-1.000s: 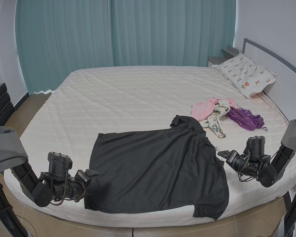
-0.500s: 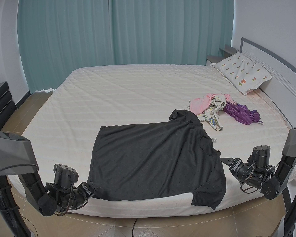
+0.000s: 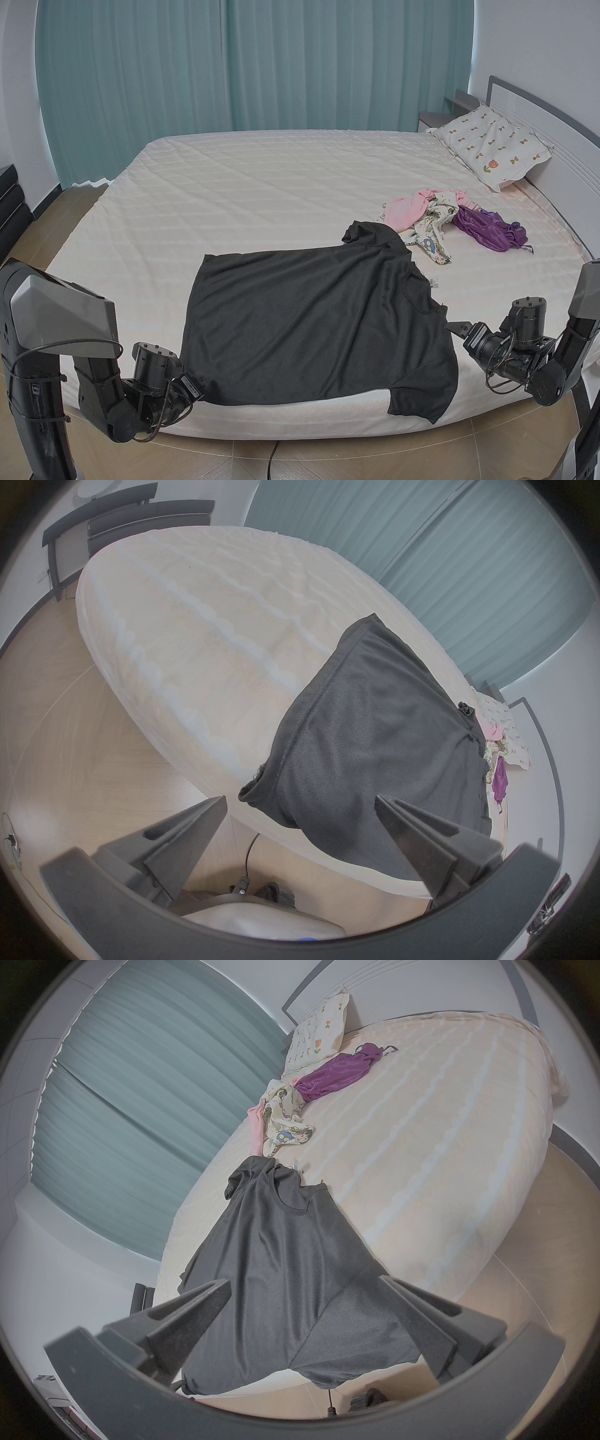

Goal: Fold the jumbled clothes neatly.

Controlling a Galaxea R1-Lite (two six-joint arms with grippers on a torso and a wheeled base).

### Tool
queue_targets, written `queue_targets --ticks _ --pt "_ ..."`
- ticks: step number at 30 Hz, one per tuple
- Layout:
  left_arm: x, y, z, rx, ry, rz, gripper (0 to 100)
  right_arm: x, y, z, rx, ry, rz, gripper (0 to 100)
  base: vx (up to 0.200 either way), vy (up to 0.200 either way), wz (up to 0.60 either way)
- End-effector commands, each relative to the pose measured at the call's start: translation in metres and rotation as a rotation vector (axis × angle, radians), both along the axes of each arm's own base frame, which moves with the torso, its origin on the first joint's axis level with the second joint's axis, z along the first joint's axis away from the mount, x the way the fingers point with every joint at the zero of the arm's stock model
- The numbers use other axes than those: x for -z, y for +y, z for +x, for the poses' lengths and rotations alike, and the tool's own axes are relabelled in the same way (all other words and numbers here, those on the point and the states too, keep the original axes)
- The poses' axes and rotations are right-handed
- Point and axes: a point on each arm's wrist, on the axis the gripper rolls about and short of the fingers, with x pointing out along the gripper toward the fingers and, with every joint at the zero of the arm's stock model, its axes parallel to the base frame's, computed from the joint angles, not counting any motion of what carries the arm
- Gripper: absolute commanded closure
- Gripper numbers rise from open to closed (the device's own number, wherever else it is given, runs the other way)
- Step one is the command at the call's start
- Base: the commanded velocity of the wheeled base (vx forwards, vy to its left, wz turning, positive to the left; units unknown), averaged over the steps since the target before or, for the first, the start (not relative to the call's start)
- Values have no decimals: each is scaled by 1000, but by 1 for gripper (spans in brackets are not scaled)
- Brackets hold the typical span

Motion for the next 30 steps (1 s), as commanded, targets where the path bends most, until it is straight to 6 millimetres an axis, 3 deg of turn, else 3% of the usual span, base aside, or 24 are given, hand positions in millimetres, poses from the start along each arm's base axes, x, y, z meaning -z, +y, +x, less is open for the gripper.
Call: queue_targets --ticks 1,10,11,18,22,30 --pt "5 0 2 -6 7 3 0 2 1 0 -2 7 -1 0 0 0 0" --pt "3 -1 9 -15 -15 -11 0 2 3 -1 -10 10 -2 0 0 0 0" --pt "3 0 8 -16 -15 -12 100 3 3 -1 -12 11 -3 0 0 0 0" --pt "-7 7 5 -64 -49 -46 100 19 1 -1 -77 65 -75 0 0 0 0" --pt "-15 9 9 -89 -104 -90 100 27 -10 12 -152 61 -155 0 0 0 0" --pt "-22 10 12 -142 -153 -165 100 51 -24 38 -182 108 -113 0 0 0 0"
